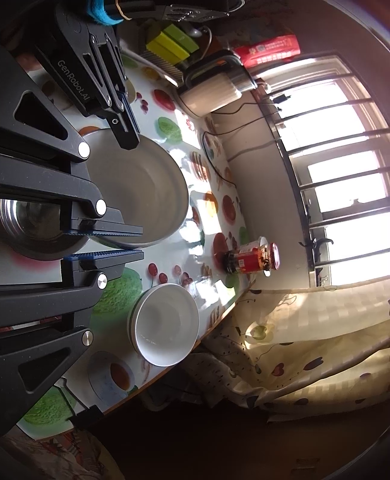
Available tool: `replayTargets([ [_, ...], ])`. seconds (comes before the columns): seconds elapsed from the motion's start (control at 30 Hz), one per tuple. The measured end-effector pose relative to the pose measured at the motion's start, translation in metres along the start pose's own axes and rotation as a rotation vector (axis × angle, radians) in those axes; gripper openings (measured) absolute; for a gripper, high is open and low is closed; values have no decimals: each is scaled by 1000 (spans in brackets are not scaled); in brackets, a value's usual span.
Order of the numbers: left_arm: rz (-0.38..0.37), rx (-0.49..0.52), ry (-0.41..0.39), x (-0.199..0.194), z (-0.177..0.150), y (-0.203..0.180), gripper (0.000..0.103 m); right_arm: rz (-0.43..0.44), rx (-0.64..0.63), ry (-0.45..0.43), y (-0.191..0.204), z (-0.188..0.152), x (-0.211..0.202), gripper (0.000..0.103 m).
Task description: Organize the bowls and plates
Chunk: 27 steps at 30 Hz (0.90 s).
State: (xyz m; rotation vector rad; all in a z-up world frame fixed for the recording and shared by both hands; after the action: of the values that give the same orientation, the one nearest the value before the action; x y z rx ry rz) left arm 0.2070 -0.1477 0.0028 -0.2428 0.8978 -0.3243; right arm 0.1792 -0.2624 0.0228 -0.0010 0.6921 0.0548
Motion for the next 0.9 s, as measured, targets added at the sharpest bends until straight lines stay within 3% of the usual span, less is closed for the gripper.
replayTargets([
  [0.9, 10, -2, 57, -4, -43, 15, 8, 12, 16, 73, 16, -52, -12, 10],
])
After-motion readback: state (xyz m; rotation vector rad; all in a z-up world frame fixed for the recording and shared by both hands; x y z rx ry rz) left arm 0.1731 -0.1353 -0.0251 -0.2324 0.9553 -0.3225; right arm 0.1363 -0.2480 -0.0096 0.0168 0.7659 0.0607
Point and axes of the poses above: each gripper's, at about its wrist camera, not at the fingertips, and x roughly the way its jaws point, y to its left, z to its top, the point moved 8 cm from there along x, roughly the way its jaws point, and after that the axes turned 11 degrees about -x, right-handed, at the moved point
